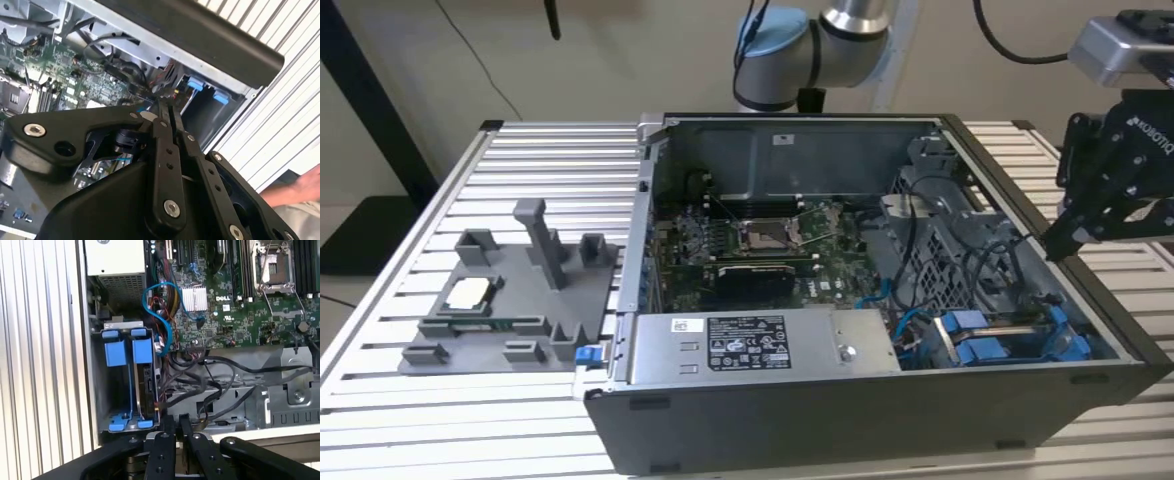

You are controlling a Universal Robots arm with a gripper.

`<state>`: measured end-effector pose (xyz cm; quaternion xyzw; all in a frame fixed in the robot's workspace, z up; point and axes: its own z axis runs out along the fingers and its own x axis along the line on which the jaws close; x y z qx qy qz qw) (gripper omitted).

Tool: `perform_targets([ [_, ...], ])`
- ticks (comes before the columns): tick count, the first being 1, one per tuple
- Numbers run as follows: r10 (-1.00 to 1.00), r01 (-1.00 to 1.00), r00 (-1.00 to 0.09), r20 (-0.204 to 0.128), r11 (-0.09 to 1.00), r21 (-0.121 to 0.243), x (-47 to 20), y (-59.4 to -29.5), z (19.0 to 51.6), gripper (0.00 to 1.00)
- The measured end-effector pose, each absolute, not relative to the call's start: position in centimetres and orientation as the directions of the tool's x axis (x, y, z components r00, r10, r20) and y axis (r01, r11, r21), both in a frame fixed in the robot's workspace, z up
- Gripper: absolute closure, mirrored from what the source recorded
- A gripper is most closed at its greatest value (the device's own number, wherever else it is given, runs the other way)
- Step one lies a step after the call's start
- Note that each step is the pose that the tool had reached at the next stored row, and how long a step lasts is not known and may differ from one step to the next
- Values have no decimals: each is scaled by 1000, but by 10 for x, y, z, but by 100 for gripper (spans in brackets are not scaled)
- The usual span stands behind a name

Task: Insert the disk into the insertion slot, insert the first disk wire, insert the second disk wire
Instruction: 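Insert the second disk wire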

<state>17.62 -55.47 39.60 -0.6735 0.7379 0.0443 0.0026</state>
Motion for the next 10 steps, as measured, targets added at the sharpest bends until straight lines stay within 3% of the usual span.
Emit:
perform_targets([
  [10,-994,-995,-92,-65,89,48,132,-555,393,84],
])
